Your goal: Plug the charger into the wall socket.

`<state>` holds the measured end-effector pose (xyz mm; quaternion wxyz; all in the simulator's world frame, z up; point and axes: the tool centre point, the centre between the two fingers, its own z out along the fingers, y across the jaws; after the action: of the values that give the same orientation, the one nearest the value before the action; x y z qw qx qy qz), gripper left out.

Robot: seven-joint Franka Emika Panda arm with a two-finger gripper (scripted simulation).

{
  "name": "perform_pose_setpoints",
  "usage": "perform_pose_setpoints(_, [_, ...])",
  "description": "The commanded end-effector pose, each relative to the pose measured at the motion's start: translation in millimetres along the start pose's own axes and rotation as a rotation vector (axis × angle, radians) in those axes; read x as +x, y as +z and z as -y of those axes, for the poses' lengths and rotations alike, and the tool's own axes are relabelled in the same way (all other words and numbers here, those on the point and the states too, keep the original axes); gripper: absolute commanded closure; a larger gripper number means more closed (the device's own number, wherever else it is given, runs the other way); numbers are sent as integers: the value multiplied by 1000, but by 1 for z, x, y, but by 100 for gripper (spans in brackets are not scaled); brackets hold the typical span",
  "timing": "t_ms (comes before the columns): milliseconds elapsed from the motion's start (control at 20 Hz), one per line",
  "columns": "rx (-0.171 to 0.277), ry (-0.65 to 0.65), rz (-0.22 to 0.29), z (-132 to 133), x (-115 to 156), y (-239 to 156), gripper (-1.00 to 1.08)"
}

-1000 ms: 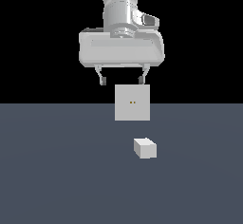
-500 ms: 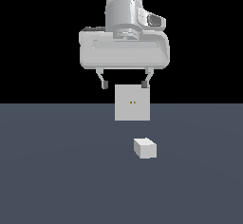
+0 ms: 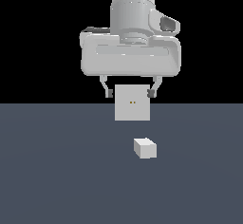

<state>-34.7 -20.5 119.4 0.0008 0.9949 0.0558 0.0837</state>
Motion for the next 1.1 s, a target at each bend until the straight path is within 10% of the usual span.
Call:
perform_pose_setpoints(0, [3, -11, -30, -3, -6, 5, -92])
perform_pose_setpoints(1050, [34, -81, -226, -19, -37, 47, -92])
